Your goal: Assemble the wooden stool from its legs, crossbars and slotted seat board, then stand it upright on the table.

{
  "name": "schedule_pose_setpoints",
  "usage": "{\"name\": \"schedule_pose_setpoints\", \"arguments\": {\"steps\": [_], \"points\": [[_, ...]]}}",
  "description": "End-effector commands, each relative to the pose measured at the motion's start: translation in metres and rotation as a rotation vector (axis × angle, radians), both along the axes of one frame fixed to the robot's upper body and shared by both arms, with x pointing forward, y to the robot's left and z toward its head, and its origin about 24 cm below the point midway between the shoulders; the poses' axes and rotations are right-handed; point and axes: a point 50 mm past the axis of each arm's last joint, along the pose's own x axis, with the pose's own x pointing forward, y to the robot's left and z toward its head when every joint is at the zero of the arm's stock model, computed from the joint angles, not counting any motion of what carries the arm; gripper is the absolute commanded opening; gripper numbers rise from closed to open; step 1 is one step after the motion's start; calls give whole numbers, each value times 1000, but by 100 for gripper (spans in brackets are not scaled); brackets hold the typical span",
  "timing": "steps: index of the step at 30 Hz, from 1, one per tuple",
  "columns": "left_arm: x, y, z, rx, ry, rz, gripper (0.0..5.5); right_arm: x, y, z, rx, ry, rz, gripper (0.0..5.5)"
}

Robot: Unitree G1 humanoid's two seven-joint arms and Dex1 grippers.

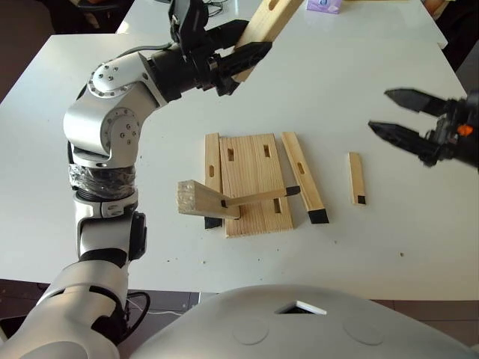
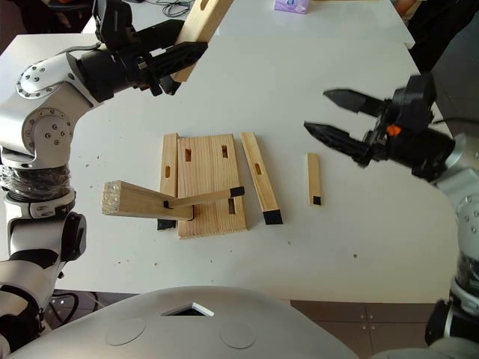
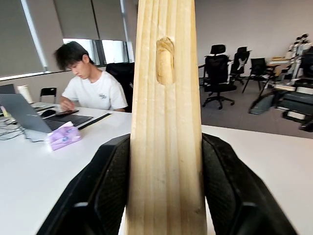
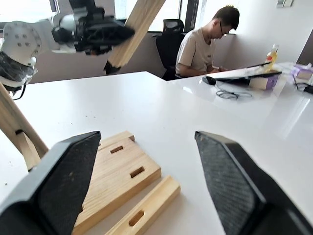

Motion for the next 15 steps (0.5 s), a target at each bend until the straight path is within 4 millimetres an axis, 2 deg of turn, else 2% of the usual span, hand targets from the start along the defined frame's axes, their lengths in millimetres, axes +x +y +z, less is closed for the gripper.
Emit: {"name": "schedule_pose_setpoints", "arguments": {"steps": [1,5,9,15], "points": [[-9,-6,0,-86,84,-172,204,15,15,13,53,12,112,356],[-10,-8,2,-127,107,-221,204,27,27,10,70,43,176,356],[-9,-13,-3,-100,105,-243,204,29,36,14,93,56,237,356],[-19,-16,-19,-44,129,-291,204,35,46,31,141,61,313,356]]}}
